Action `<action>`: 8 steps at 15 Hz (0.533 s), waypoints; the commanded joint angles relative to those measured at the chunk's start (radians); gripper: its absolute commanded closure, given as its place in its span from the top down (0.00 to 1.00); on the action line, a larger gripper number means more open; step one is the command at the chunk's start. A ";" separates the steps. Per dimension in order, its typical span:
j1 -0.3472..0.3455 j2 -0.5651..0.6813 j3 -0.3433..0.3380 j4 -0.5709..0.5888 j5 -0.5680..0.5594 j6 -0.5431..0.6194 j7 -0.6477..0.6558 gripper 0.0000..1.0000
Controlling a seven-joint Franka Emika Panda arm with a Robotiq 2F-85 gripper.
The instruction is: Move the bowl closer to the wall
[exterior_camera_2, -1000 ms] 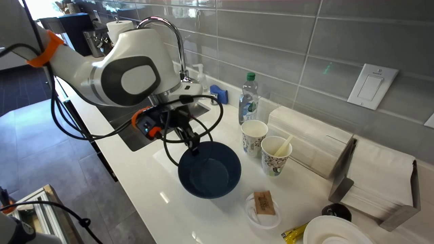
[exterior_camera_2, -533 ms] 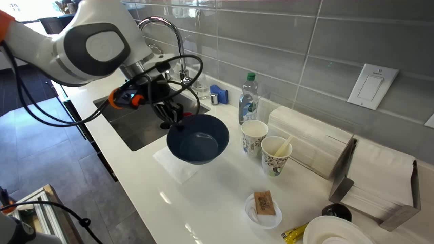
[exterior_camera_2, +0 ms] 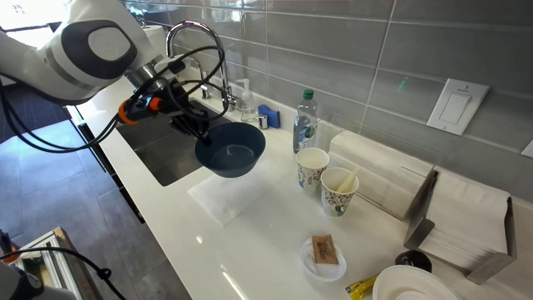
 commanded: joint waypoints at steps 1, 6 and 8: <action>0.001 -0.001 -0.001 0.001 0.002 -0.002 -0.002 0.05; -0.006 0.060 0.022 0.042 -0.039 0.021 0.022 0.01; -0.001 0.148 0.053 0.106 -0.078 0.017 0.041 0.01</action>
